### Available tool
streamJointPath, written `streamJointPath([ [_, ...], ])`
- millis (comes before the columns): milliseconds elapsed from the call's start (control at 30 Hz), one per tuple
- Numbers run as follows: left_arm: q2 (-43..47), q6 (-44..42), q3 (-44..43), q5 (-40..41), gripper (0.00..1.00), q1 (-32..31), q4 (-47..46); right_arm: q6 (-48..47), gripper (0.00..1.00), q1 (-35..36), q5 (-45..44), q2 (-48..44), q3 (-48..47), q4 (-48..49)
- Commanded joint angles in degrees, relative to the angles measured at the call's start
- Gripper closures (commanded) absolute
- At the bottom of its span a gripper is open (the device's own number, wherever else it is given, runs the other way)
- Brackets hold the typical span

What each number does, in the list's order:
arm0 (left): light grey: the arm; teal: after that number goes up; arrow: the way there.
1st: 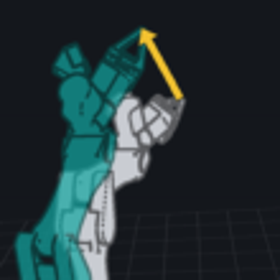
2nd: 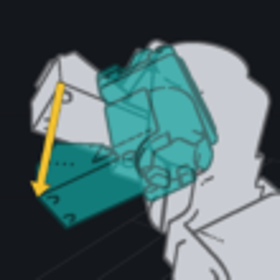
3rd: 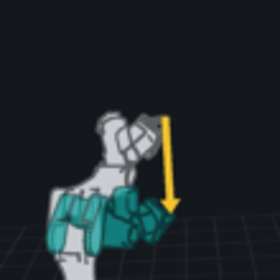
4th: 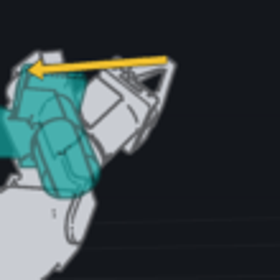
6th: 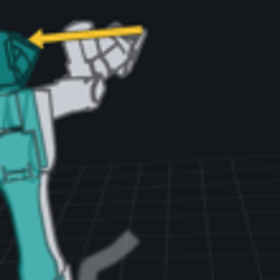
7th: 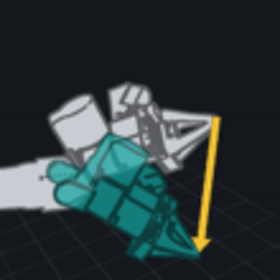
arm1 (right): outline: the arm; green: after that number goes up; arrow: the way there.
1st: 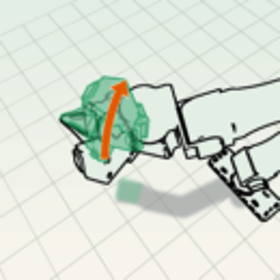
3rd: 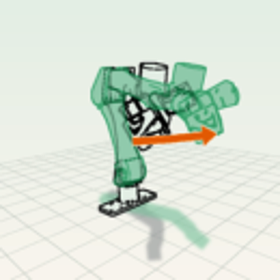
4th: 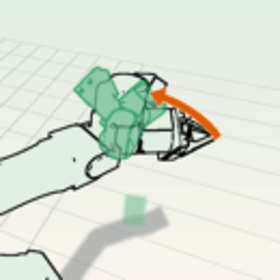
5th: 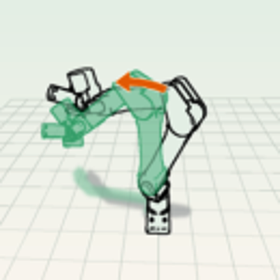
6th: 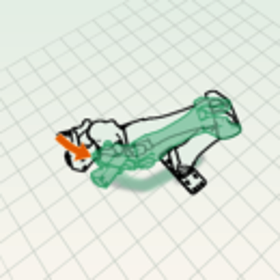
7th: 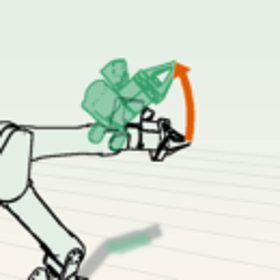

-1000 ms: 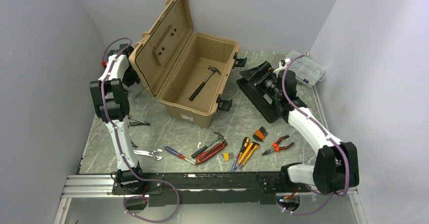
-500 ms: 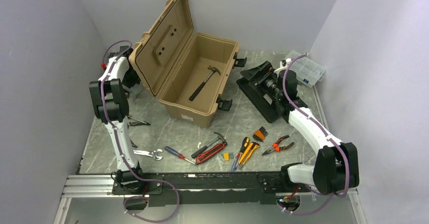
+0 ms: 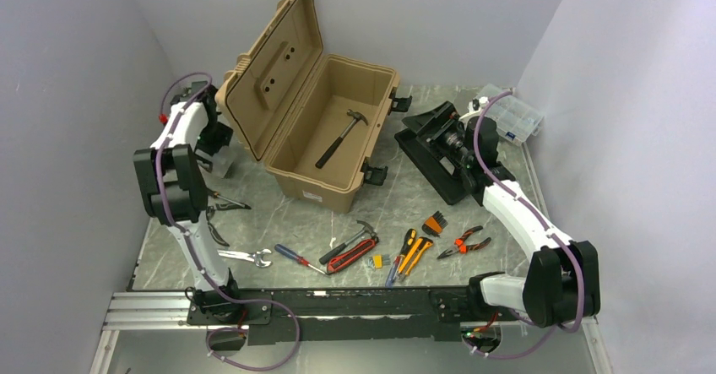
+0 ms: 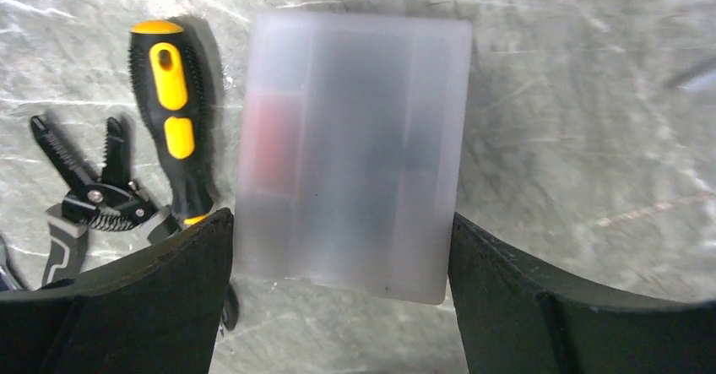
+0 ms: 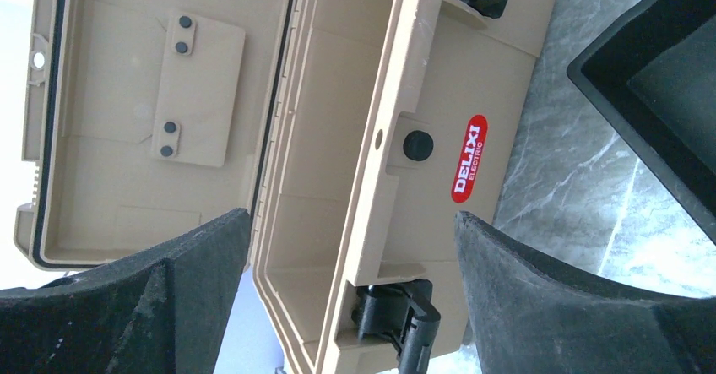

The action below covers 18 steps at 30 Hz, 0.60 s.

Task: Pack the tool kit

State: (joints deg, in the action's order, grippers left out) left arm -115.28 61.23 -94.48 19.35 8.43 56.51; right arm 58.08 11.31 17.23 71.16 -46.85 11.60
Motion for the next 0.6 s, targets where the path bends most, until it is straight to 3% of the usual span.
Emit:
streamJointPath([
  [0,10.7,0.48,0.31,2.64,0.84,0.01,1.39,-0.19,0.08,-0.25,0.87,-2.64,-0.22,1.14],
  [267,27.98,1.73,11.07,5.16,1.0,0.1,0.15,-0.57,0.08,-0.29,0.4,-5.04,-0.05,-0.58],
  [333,32.35,0.18,15.1,3.58,1.0,0.17,-3.98,-0.74,0.08,-0.28,0.06,-6.21,0.24,-1.17],
  [367,33.9,-1.07,17.16,1.94,0.95,0.25,-6.82,-0.72,0.07,-0.29,-0.15,-6.69,0.41,-1.22],
  [433,35.4,-2.34,20.14,-0.26,0.65,0.26,-11.29,-0.32,0.07,-0.3,-0.2,-7.11,1.01,-0.79],
  [500,34.68,-2.83,20.97,-2.72,0.08,0.35,-14.0,-0.29,0.07,-0.31,0.03,-7.31,1.04,-0.72],
  [533,33.67,-3.12,20.36,-3.73,0.02,0.25,-14.51,-0.51,0.07,-0.27,0.07,-7.36,0.84,-1.04],
  [567,32.23,-3.24,19.21,-4.54,0.01,0.24,-14.44,-0.74,0.07,-0.25,0.08,-7.45,0.68,-1.43],
])
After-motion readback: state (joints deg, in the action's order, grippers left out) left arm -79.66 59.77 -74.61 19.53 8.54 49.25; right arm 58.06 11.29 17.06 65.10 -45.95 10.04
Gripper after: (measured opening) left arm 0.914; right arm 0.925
